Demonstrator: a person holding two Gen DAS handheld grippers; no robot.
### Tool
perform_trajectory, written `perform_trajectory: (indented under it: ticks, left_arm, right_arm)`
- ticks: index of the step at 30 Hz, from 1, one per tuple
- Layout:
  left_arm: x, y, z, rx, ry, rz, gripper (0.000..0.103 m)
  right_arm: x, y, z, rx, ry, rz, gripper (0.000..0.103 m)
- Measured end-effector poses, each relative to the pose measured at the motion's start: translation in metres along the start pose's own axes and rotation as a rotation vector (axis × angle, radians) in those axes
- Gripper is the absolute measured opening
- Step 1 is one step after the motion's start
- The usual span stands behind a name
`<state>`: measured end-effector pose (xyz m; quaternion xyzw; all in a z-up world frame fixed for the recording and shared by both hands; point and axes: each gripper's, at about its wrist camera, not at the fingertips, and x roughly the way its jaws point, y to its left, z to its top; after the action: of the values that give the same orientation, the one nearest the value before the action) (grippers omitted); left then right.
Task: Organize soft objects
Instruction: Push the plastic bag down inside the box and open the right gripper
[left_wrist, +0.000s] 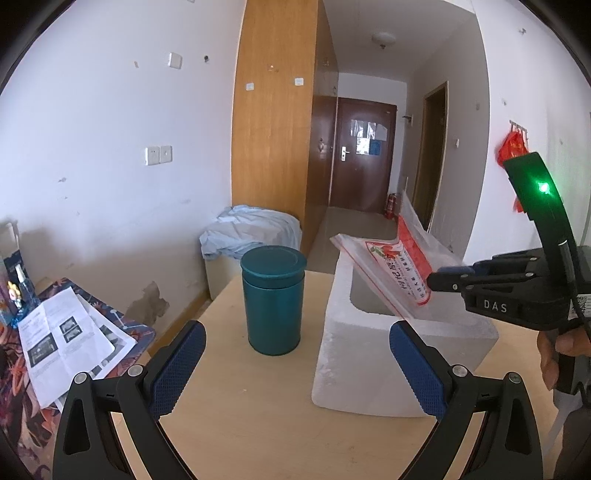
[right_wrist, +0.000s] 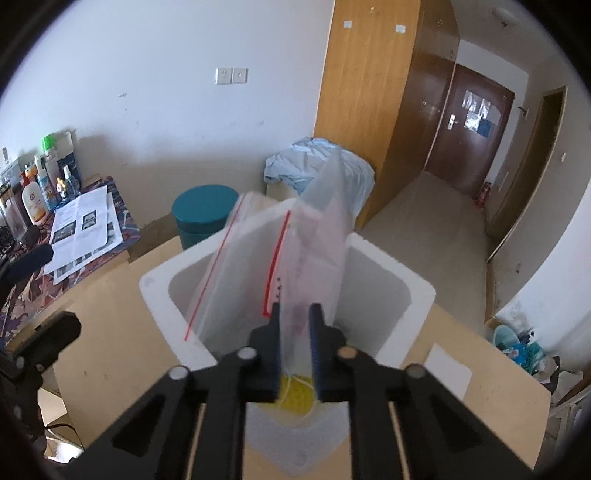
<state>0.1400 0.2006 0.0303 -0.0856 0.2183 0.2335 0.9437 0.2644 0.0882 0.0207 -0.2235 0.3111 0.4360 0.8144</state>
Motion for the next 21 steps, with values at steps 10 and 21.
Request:
perform_trajectory:
  ticks: [10,21]
  left_arm:
    - [0.005,0.009,-0.003,-0.021,0.012,0.007,0.1]
    - [0.01,0.014,-0.002,-0.023,0.017,0.002,0.1]
  right_arm:
    - [0.037,0.009,0.004,-0.039,0.138,0.058,0.014]
    - [-0.009,-0.016,-0.004,-0.007,0.069,0.039,0.031]
